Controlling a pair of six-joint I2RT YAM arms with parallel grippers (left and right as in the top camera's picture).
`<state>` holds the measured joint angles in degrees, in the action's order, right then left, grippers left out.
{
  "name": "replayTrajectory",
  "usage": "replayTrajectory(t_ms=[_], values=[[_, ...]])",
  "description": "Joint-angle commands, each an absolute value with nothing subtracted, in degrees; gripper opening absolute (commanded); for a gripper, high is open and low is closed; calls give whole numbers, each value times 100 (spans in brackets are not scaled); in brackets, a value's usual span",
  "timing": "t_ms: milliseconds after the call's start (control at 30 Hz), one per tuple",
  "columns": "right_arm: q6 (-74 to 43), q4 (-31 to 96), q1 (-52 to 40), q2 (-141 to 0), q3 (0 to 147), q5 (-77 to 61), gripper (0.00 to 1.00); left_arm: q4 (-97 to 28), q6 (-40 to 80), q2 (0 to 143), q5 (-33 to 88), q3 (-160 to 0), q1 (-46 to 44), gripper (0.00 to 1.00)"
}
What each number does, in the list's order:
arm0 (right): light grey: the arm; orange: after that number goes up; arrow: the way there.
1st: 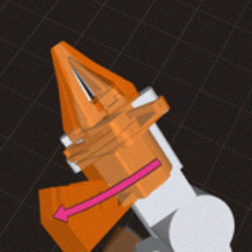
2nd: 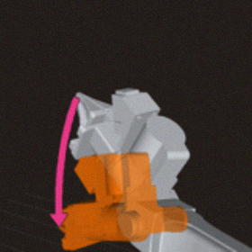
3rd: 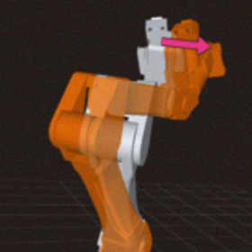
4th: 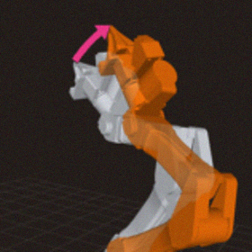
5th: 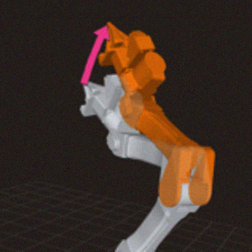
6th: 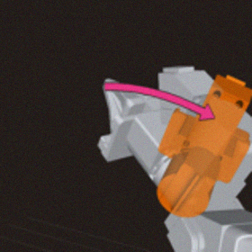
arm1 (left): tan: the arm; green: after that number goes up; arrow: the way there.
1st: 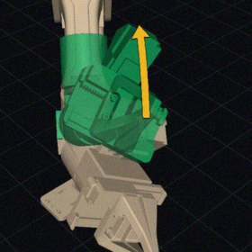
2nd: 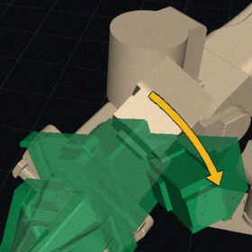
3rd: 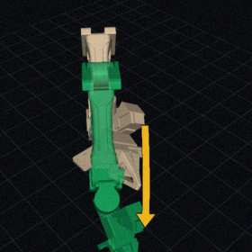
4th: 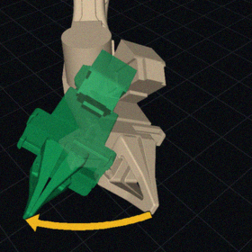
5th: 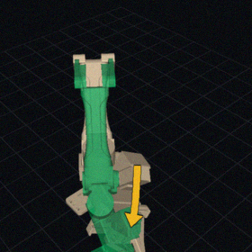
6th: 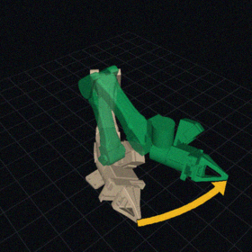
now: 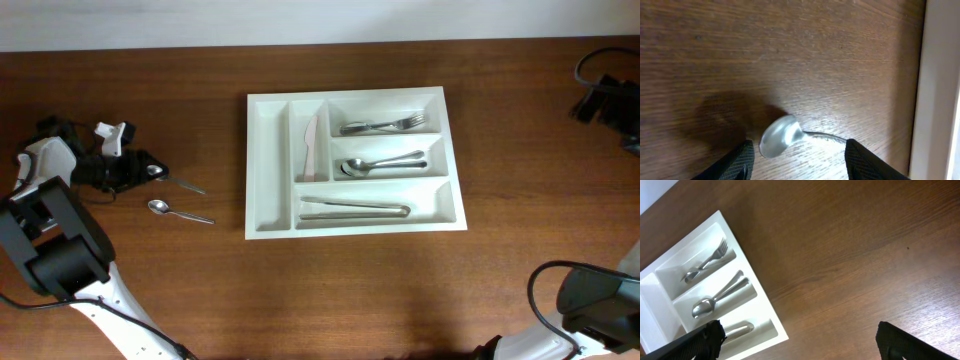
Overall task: Pack container
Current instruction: 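Grasp the upper metal spoon with the left gripper and lift it, then carry the spoon into the narrow left compartment and release it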
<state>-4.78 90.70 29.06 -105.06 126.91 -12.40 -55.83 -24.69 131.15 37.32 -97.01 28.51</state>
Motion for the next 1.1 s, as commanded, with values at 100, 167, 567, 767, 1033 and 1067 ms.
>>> replayTrajectory(t_ms=[100,167,567,767,1033,1067], values=[[-521,9074,2928,-10516,12724,-1334,99,-5446,-2561,13548,3730,-9625,2827,42],[-521,9076,2928,-10516,12724,-1334,99,-5400,-2556,13552,3732,-9625,2827,36],[-521,9135,2928,-10516,12724,-1334,98,-6112,-2563,13395,4230,-10040,2864,2],[-521,9157,2928,-10516,12724,-1334,99,-7236,-2574,12713,4567,-11336,2755,2],[-521,9157,2928,-10516,12724,-1332,98,-7537,-3487,11542,4097,-12311,1422,2],[-521,9157,2928,-10516,12724,-1332,99,-7575,-3673,11557,4018,-12300,1216,2]])
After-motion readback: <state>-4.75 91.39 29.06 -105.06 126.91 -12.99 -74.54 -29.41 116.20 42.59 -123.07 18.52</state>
